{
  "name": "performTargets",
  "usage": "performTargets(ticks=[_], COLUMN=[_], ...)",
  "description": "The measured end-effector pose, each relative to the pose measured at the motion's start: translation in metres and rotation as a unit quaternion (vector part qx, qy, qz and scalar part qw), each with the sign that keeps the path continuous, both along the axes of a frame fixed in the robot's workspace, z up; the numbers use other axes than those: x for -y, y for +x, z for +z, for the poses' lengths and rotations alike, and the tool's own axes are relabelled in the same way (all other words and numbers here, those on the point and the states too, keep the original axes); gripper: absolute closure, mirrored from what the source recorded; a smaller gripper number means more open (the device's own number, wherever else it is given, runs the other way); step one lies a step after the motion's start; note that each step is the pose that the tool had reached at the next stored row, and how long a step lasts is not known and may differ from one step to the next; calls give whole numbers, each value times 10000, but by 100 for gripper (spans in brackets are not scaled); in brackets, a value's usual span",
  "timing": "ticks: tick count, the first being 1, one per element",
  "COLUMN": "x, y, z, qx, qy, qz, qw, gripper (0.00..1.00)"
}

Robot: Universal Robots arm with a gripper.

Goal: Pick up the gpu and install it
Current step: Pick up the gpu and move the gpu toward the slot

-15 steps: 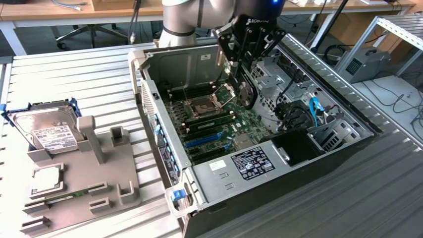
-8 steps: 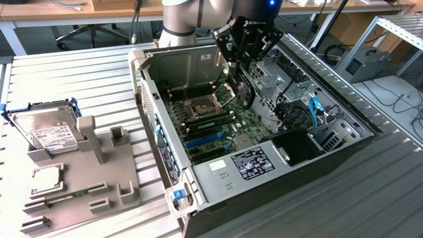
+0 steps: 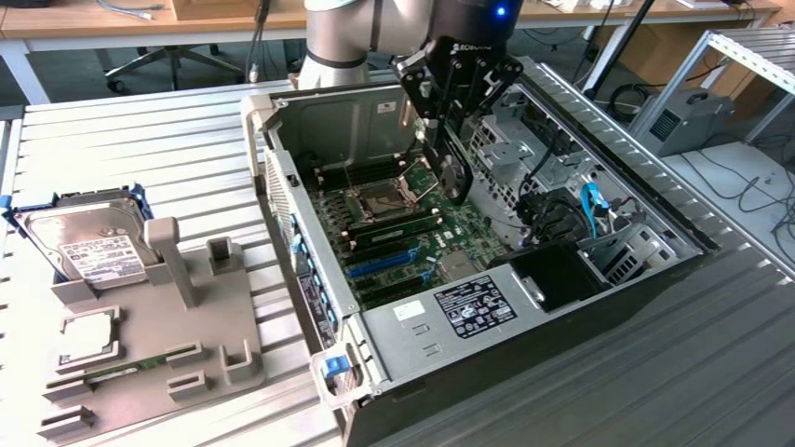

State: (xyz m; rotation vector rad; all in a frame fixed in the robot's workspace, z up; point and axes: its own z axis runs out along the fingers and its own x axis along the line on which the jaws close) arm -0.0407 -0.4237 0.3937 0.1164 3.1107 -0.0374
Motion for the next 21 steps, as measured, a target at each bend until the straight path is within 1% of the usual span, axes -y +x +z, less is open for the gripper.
performTargets(ticks=[6, 18, 21], x=[-46, -69, -77], y=[32, 91, 122], z=[-53, -122, -144], qx=[0, 0, 0], qy=[1, 0, 0], qz=[0, 0, 0], qw=[10000, 10000, 10000], gripper=[74, 74, 74])
